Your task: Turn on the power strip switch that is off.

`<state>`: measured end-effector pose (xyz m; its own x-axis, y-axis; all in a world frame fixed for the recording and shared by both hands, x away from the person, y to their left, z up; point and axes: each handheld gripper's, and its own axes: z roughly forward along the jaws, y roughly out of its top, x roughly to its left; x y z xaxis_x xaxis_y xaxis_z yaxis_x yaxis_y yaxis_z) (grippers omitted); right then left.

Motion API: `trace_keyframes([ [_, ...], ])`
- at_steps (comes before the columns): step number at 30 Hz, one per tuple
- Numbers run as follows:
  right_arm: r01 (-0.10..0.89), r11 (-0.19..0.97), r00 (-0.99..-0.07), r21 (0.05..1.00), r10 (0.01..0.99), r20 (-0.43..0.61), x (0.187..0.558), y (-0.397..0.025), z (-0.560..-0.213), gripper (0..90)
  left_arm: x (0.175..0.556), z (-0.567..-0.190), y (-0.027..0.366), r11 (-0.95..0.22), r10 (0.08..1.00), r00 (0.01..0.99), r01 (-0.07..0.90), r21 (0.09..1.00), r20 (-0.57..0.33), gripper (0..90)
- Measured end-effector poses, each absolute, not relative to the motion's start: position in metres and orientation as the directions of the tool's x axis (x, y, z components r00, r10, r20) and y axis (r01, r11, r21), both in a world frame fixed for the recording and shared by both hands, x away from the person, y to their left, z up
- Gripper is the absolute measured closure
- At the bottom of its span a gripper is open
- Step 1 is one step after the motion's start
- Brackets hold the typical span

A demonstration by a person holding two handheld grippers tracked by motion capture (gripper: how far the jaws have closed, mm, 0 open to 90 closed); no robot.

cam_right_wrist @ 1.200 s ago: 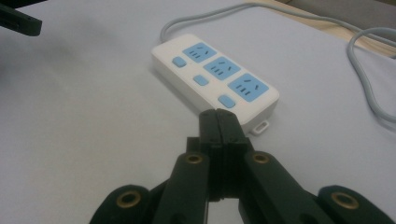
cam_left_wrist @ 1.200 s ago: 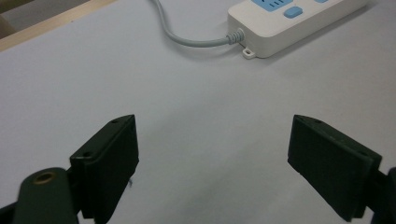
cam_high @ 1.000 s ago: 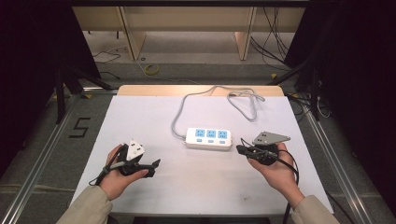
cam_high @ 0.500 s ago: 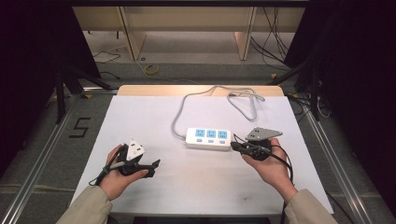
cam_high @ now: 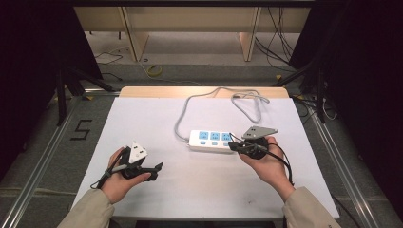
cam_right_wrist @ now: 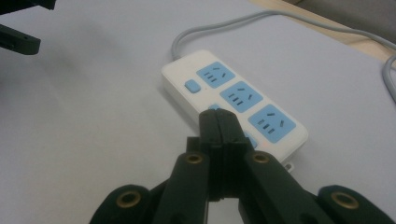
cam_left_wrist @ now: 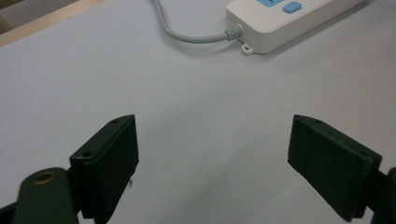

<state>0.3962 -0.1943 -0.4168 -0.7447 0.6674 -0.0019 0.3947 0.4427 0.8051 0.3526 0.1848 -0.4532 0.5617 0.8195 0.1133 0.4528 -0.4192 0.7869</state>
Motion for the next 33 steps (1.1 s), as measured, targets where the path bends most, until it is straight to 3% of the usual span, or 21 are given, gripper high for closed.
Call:
trace_keyframes([
  [33,0.410,0.480,-0.753,0.776,0.657,-0.009,0.415,-0.171,-0.423,90.0,0.353,-0.453,0.184,-0.425,0.815,0.568,0.451,0.785,0.114,15.9],
])
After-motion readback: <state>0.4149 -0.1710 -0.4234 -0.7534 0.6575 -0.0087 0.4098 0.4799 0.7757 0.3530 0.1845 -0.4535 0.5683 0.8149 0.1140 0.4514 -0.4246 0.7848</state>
